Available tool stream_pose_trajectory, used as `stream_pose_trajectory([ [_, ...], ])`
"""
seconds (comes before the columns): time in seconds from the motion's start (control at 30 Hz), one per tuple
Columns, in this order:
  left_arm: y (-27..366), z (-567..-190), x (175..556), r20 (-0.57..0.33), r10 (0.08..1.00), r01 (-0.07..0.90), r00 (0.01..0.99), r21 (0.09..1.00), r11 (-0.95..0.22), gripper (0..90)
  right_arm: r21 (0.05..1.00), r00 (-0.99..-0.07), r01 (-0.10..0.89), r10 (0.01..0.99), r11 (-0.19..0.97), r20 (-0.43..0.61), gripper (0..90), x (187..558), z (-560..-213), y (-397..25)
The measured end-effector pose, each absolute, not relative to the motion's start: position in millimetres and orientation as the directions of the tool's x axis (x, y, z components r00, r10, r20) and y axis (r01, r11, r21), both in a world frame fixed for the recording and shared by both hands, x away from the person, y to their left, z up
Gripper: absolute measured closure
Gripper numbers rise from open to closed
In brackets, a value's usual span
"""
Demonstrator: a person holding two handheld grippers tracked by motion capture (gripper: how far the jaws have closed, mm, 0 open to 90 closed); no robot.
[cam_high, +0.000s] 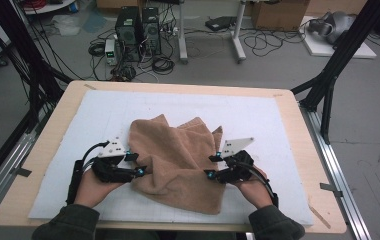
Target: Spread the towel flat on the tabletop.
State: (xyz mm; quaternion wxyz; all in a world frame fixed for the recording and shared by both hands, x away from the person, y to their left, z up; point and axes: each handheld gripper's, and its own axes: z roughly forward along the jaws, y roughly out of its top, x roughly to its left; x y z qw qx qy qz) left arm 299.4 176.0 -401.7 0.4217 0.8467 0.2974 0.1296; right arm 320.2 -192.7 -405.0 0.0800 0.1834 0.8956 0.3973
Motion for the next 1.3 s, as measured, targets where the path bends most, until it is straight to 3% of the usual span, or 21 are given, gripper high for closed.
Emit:
stream_pose_trajectory([
  [0.1, 166.3, -411.9, 309.9, -0.023, 0.603, 0.406, 0.797, 0.760, -0.508, 49.4, 0.696, -0.923, 0.299, 0.383, 0.652, 0.038, 52.4, 333.3, -418.9, -187.8],
  [0.13, 163.7, -415.0, 312.5, -0.028, 0.602, 0.415, 0.798, 0.750, -0.515, 61.3, 0.670, -0.933, 0.311, 0.352, 0.674, 0.078, 66.5, 335.5, -424.8, -185.8],
  [0.17, 161.3, -417.9, 314.1, -0.020, 0.596, 0.415, 0.802, 0.737, -0.534, 61.3, 0.670, -0.933, 0.311, 0.352, 0.674, 0.078, 66.5, 335.5, -424.8, -185.8],
  [0.23, 158.9, -421.8, 316.2, -0.025, 0.589, 0.421, 0.808, 0.724, -0.547, 72.1, 0.663, -0.942, 0.304, 0.322, 0.684, 0.099, 77.1, 333.4, -427.1, -184.8],
  [0.37, 161.8, -417.8, 310.0, -0.031, 0.597, 0.422, 0.802, 0.736, -0.530, 78.4, 0.697, -0.938, 0.316, 0.323, 0.644, 0.126, 80.2, 323.7, -430.5, -193.2],
  [0.9, 192.5, -404.0, 229.8, -0.010, 0.556, 0.366, 0.831, 0.762, -0.534, 79.1, 0.710, -0.969, 0.236, 0.217, 0.663, 0.119, 80.1, 233.9, -420.7, -190.5],
  [0.97, 195.9, -403.6, 224.5, -0.011, 0.554, 0.365, 0.832, 0.763, -0.534, 78.1, 0.716, -0.973, 0.227, 0.193, 0.660, 0.131, 75.8, 230.4, -420.3, -190.0],
  [1.03, 200.6, -400.4, 223.3, -0.010, 0.558, 0.364, 0.830, 0.767, -0.528, 69.3, 0.746, -0.972, 0.228, 0.194, 0.626, 0.135, 62.1, 232.5, -412.2, -192.6],
  [1.3, 206.1, -384.7, 247.6, -0.019, 0.578, 0.357, 0.816, 0.803, -0.477, 55.1, 0.770, -0.944, 0.236, 0.328, 0.593, 0.038, 53.7, 271.0, -393.7, -201.8],
])
